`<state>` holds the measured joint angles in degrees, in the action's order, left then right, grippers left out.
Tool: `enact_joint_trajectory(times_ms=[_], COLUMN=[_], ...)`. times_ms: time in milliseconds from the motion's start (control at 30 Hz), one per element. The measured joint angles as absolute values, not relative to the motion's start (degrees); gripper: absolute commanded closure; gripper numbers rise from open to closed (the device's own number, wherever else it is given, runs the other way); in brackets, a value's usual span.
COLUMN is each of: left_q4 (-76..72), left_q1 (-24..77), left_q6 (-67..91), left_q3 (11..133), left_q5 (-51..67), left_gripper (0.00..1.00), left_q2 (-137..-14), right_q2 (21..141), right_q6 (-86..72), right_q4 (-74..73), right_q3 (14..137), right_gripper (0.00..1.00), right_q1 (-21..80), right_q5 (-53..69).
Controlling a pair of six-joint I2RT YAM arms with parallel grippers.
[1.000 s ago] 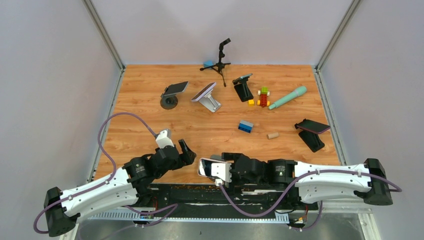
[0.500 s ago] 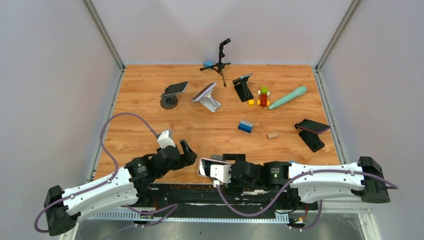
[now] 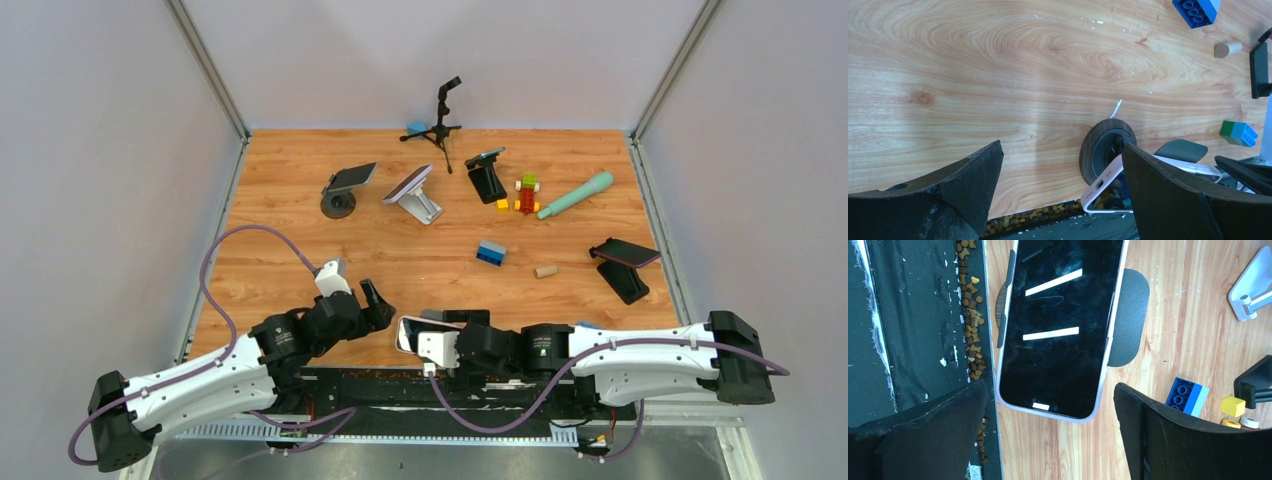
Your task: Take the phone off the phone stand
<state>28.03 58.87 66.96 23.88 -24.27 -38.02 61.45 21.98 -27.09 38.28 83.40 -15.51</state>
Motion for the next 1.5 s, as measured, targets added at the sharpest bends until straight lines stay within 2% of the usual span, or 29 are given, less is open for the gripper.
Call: enact_joint_trajectory(times_ms=[367,667,867,1133,1500], left_q4=[28.0,28.1,28.3,30.0,33.0], left_q1=[58.9,58.9,58.9,58.9,58.9], left_q6=[67.0,67.0,67.0,67.2,67.4], left_q3=[22.4,22.3,22.2,22.2,22.2], left_q5=[-24.3,-24.3,-24.3,-24.2,-24.3], left_gripper=[0.03,0.03,0.03,0.03,0.03], left_q2=[-36.8,-36.8,-36.6,-34.1,-31.1], right_q2=[61.7,64.4,71.3,85.7,91.1], right_q6=[22.6,22.5,18.0,9.2,5.5], right_q4=[-27.2,-27.2,-30.5,-42.9,-52.3], right_q3=[39.2,46.8,55.2,69.2,74.8], right_gripper=[0.00,0.00,0.00,0.00,0.00], right_q1=[83.4,83.5,83.5,83.5,83.6], right_q5=[-16.4,-16.4,-16.7,-18.1,-21.5])
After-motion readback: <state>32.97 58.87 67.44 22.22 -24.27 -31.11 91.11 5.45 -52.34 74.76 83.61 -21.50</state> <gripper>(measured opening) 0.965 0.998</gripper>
